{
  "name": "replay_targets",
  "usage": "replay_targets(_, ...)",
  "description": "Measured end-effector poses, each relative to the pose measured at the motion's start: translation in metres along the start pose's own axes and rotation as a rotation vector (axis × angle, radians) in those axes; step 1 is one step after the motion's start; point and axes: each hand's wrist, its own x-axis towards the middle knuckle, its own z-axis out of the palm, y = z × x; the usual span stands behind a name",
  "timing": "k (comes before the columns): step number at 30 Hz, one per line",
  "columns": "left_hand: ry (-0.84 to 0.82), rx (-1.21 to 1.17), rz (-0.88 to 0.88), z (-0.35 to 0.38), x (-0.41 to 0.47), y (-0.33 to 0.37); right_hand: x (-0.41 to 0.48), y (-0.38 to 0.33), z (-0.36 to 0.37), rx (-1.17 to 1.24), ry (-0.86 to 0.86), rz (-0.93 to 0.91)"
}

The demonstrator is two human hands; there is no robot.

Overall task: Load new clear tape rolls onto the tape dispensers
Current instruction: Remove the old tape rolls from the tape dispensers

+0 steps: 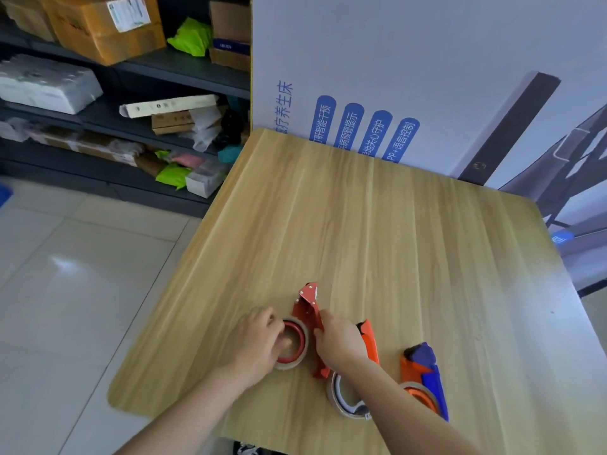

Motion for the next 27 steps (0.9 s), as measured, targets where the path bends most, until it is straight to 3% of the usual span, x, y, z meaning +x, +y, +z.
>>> replay_targets(3,-0.083,0.261,0.174,-0.002,-0.008,0.004,0.006,0.0,-0.004,0.012,-0.003,-0.036)
replay_targets(7,-0.126,0.353,0.211,0.003,-0.002,0.009,0.012,0.001,-0.008,0.026,-0.025,-0.068)
replay_targets(11,-0.054,0.34,0.21,-0.002,0.01,0.011,0.019,0.004,-0.011,0.047,-0.053,-0.071)
replay_targets(20,0.09,0.105,0.088,-0.051,0.053,-0.006,0.052,-0.009,-0.045,0.079,0.126,-0.004)
replay_targets(27,0.179,0.177,0.233,-0.089,0.107,-0.035,0.094,-0.035,-0.079,0.112,0.186,0.056)
